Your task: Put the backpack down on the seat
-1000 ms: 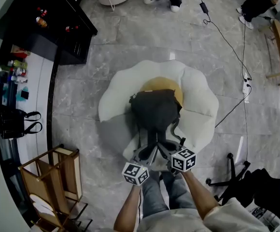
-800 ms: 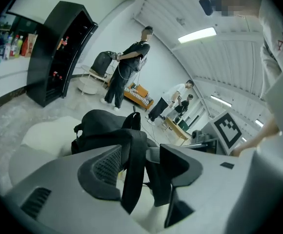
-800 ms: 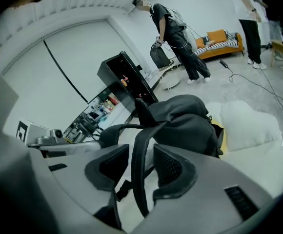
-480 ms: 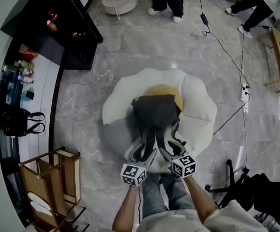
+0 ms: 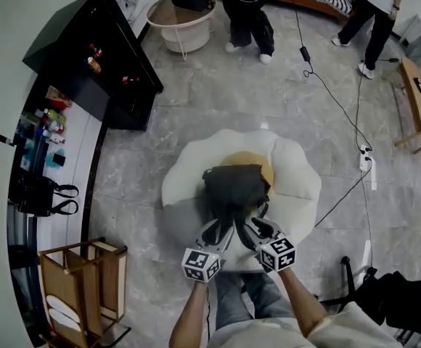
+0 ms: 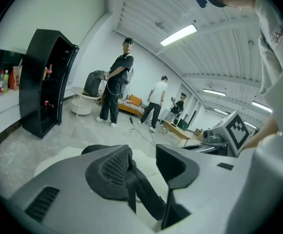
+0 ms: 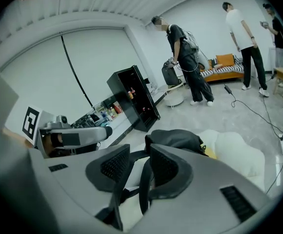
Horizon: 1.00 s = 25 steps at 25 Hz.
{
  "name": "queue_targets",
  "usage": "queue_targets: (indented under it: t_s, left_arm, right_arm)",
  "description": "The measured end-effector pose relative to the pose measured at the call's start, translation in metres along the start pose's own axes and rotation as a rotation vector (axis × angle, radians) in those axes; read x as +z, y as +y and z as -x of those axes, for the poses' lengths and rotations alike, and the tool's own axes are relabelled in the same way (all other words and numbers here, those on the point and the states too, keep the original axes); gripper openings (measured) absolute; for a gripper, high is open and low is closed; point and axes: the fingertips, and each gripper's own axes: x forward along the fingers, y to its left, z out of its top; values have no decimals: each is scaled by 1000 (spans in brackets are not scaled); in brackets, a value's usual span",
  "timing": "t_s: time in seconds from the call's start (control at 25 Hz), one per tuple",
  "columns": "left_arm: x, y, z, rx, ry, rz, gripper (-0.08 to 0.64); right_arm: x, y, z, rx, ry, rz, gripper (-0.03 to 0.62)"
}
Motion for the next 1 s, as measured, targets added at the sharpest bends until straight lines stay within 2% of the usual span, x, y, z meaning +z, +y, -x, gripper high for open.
queue_targets:
  t_s: [0.12,0.2,0.32,0.48,0.68,0.76,1.0]
  left_arm:
    - [20,-10,6,9,-10,-51,87]
    - [35,-18,9,9,-20,-83,48]
    - [58,-36,10,4,-34,-130,37]
    - [82,-70,10,-14,-51,-213,34]
    - [109,-117,16,-44,-92,-278,32]
    - [123,-136,23,-59,-121,-294,32]
    - [174,-178,30,-54,-220,-373,32]
  right_arm:
    - [23,2,13,-12,-23,23,104]
    - [39,0,25,-27,-44,38,58]
    - [66,0,45,-21,-86,51,31]
    - [97,13,69,15,-144,80,28]
    - [135,37,100,39,-219,205,28]
    - [149,45,117,37,-259,249,28]
    - [192,58,159,57,-376,287,28]
